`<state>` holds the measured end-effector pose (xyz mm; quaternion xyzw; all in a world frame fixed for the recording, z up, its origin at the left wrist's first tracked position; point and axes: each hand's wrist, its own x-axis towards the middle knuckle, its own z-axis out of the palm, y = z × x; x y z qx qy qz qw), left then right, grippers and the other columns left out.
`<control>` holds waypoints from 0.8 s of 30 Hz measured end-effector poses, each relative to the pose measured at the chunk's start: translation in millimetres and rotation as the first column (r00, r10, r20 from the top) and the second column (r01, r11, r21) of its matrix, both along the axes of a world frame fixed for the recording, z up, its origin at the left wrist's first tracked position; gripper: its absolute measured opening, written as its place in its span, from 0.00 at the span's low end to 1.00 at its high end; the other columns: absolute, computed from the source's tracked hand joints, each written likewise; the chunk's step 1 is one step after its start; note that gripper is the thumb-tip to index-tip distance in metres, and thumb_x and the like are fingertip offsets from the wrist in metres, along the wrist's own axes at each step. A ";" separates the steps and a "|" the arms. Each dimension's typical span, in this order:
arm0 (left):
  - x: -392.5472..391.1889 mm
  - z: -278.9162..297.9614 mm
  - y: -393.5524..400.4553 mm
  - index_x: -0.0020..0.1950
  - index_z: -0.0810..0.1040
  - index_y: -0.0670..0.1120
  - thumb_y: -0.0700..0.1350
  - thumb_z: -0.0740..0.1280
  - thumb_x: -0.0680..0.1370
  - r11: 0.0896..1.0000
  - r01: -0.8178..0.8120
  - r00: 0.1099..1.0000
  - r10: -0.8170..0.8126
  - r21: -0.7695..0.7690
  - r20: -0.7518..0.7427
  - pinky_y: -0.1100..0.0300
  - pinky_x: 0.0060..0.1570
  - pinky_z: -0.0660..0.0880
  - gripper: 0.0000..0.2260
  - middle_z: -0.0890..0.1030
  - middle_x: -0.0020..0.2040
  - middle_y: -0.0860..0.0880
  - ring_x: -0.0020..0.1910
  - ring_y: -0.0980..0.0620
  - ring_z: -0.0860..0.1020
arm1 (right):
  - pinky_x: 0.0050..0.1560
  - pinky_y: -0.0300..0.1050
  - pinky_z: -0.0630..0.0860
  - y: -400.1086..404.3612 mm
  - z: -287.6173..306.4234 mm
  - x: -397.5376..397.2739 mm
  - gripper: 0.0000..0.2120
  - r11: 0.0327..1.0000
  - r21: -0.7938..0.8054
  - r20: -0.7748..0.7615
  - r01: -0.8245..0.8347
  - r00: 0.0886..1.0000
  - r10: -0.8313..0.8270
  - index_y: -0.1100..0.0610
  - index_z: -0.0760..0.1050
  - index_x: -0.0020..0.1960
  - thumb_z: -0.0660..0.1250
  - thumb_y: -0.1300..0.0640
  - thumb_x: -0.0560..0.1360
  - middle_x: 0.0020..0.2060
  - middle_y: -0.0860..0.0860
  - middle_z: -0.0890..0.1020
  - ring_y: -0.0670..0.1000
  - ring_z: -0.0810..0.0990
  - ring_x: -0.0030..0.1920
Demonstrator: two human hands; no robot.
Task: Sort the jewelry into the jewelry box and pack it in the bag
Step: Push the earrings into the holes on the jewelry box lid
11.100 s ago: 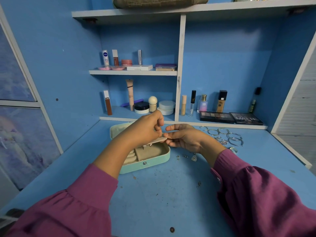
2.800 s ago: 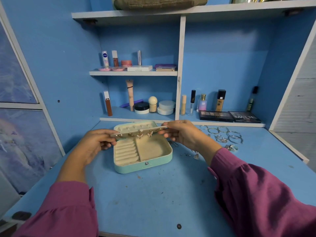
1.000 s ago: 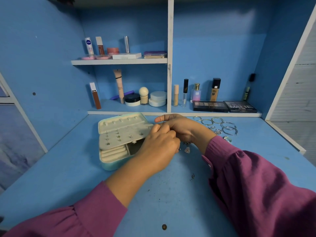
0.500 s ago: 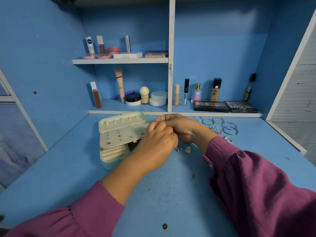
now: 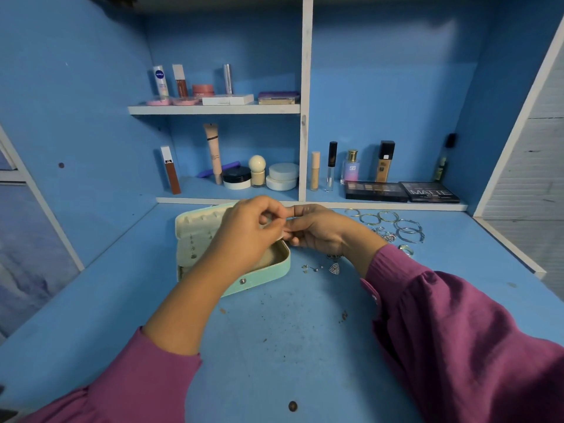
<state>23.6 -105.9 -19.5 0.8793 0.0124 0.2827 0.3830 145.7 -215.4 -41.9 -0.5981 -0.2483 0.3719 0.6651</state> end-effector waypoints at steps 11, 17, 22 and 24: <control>11.3 13.6 33.3 0.45 0.76 0.55 0.43 0.68 0.76 0.962 -0.147 0.967 0.188 0.229 -0.170 0.54 0.55 0.72 0.06 0.76 0.39 0.58 0.46 0.52 0.74 | 0.28 0.34 0.74 -1.0 4.0 -1.9 0.08 0.999 -0.009 -0.052 0.035 0.998 -0.035 0.58 0.74 0.46 0.63 0.70 0.75 0.29 0.51 0.82 0.45 0.80 0.28; 19.0 19.2 34.8 0.48 0.75 0.52 0.39 0.66 0.76 0.944 -0.060 0.946 0.157 0.325 -0.282 0.56 0.50 0.73 0.08 0.81 0.39 0.56 0.47 0.52 0.77 | 0.28 0.33 0.74 -1.0 3.2 -2.0 0.09 1.000 -0.006 -0.046 0.030 0.998 -0.030 0.58 0.74 0.45 0.63 0.71 0.76 0.29 0.51 0.82 0.45 0.80 0.28; 20.3 21.1 35.2 0.49 0.76 0.50 0.39 0.67 0.76 0.943 -0.006 0.941 0.118 0.334 -0.316 0.59 0.43 0.70 0.07 0.83 0.40 0.55 0.49 0.53 0.79 | 0.28 0.33 0.74 -0.9 3.3 -1.9 0.09 1.000 -0.007 -0.046 0.026 0.999 -0.027 0.58 0.74 0.45 0.63 0.71 0.75 0.30 0.51 0.82 0.45 0.80 0.29; 20.2 22.2 33.4 0.49 0.76 0.50 0.39 0.67 0.76 0.941 0.004 0.943 0.108 0.338 -0.314 0.58 0.43 0.71 0.06 0.84 0.41 0.54 0.50 0.54 0.78 | 0.28 0.33 0.75 -1.0 3.2 -1.8 0.09 1.000 -0.006 -0.048 0.024 0.999 -0.024 0.58 0.74 0.45 0.63 0.71 0.75 0.30 0.51 0.82 0.45 0.80 0.29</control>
